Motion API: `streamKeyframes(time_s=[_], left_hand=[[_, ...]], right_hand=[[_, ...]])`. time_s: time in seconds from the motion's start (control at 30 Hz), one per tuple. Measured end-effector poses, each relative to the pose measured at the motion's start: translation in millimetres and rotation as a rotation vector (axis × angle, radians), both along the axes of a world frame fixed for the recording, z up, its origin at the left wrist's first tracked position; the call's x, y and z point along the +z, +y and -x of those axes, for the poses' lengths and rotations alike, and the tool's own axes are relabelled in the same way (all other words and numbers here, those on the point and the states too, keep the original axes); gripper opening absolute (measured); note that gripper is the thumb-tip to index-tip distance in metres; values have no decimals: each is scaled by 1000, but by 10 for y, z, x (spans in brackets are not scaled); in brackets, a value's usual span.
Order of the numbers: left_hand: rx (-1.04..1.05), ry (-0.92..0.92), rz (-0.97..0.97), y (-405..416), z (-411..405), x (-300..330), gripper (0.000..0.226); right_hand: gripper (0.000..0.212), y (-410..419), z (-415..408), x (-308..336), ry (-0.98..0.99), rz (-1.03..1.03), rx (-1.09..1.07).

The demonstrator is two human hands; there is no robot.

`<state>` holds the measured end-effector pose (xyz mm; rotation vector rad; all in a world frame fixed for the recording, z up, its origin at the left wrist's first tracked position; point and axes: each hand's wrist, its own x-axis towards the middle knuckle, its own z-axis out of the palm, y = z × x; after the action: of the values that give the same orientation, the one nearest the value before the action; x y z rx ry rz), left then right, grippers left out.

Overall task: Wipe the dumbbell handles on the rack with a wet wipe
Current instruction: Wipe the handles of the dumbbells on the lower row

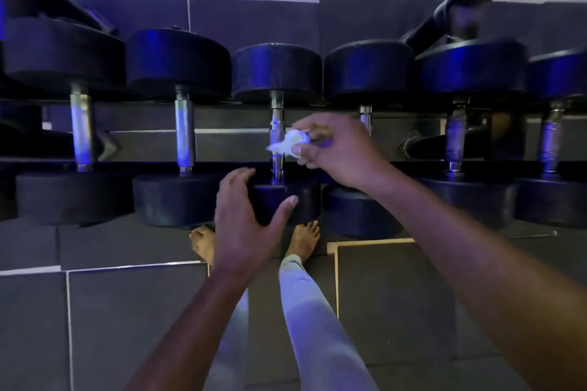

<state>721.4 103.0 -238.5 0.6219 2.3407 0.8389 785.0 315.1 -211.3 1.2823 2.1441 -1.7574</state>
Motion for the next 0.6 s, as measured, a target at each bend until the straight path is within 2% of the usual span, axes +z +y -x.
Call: streamKeyframes(time_s=[0.07, 0.1, 0.17, 0.3, 0.47, 0.6], left_hand=[[72, -42, -37, -58, -51, -4, 93], [91, -64, -45, -88, -76, -1, 96], [108, -107, -57, -136, -126, -2, 96], [100, -98, -75, -186, -118, -46, 96], [112, -82, -107, -184, -135, -80, 95], [99, -70, -114, -185, -127, -109, 95]], right_hand=[[19, 23, 151, -11, 45, 10, -14], [16, 28, 215, -60, 50, -58, 21], [13, 19, 304, -206, 0, -270, 198], [17, -52, 314, -413, -108, -367, 537], [27, -176, 477, -389, -179, -825, 998], [42, -152, 1096, -416, -396, -743, 1199]])
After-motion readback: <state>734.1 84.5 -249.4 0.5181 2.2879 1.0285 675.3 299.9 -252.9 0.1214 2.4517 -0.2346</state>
